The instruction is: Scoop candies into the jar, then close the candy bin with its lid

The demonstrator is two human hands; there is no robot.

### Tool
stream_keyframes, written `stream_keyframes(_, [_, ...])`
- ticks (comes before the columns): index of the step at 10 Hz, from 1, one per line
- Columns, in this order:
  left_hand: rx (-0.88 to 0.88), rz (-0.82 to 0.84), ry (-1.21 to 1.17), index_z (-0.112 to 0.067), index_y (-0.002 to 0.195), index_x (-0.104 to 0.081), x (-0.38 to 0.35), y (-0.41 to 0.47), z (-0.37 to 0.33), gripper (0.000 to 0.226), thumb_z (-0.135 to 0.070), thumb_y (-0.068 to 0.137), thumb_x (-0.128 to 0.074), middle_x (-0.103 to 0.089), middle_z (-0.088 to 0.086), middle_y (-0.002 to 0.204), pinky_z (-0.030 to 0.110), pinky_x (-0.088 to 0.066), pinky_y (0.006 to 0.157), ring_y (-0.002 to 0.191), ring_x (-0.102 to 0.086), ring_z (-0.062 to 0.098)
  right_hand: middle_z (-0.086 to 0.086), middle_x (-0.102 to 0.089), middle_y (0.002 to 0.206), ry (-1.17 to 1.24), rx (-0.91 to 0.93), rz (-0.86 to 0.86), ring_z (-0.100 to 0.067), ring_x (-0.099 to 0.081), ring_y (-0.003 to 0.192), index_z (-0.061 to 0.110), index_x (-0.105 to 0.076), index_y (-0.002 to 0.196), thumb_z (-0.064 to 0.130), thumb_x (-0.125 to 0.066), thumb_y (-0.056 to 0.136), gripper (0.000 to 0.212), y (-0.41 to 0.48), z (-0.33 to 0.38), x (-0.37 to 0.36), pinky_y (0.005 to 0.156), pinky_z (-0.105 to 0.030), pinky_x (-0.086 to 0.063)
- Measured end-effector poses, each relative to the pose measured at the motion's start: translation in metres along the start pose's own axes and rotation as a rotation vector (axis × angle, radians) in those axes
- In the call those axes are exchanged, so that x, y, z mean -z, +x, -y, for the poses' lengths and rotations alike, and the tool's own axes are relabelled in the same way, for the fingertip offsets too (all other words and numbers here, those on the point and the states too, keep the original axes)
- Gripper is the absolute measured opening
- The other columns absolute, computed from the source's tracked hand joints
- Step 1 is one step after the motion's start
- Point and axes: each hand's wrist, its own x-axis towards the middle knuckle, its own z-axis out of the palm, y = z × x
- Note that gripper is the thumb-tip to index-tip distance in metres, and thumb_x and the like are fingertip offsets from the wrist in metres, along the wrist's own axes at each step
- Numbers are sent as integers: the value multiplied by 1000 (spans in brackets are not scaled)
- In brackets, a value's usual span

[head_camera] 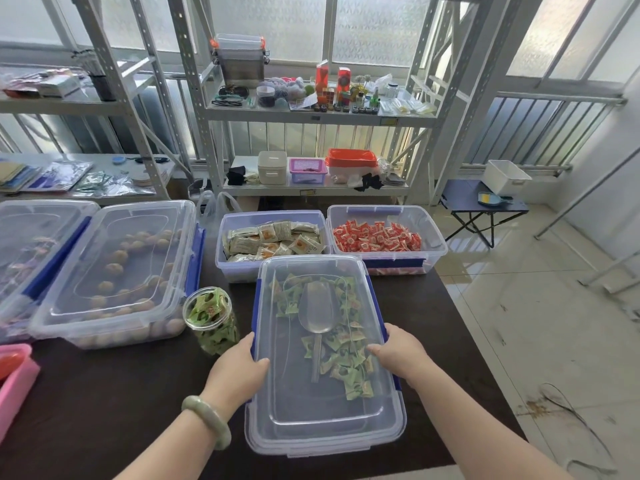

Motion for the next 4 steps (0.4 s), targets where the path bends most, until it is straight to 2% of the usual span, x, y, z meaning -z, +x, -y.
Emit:
stream_keyframes(1, [-13, 1, -18, -21, 143, -30, -2, -2, 4, 63, -27, 86, -54, -59, -7, 105, 20, -40, 61, 70, -49, -3, -3, -60, 123, -42, -32, 8, -21, -58, 108, 16, -47, 134, 33, -65, 83, 57, -6, 1, 3, 80, -29, -44])
stream_keyframes(2, [-46, 10, -36, -23, 143, -32, -2, -4, 8, 61, -28, 86, -54, -57, -3, 123, 24, -40, 69, 84, -53, 5, -5, -53, 137, 59, -54, 32, -23, -53, 119, 14, -38, 141, 28, -66, 84, 65, -9, -3, 5, 90, -33, -47])
stream_keyframes(3, [-41, 44, -129, -24, 140, -37, -2, -9, 9, 57, -25, 86, -56, -54, 2, 131, 19, -45, 70, 90, -58, 7, -8, -48, 142, 234, -104, 93, -25, -50, 124, 12, -33, 145, 19, -65, 86, 68, -14, -9, 7, 103, -40, -45])
stream_keyframes(4, [61, 76, -482, -16, 138, -40, 17, -8, 6, 53, -11, 88, -58, -50, 10, 135, 34, -46, 91, 112, -54, 20, -12, -48, 141, 480, -130, 159, -29, -52, 121, 12, -31, 146, 11, -63, 87, 67, -16, -11, 19, 100, -44, -48])
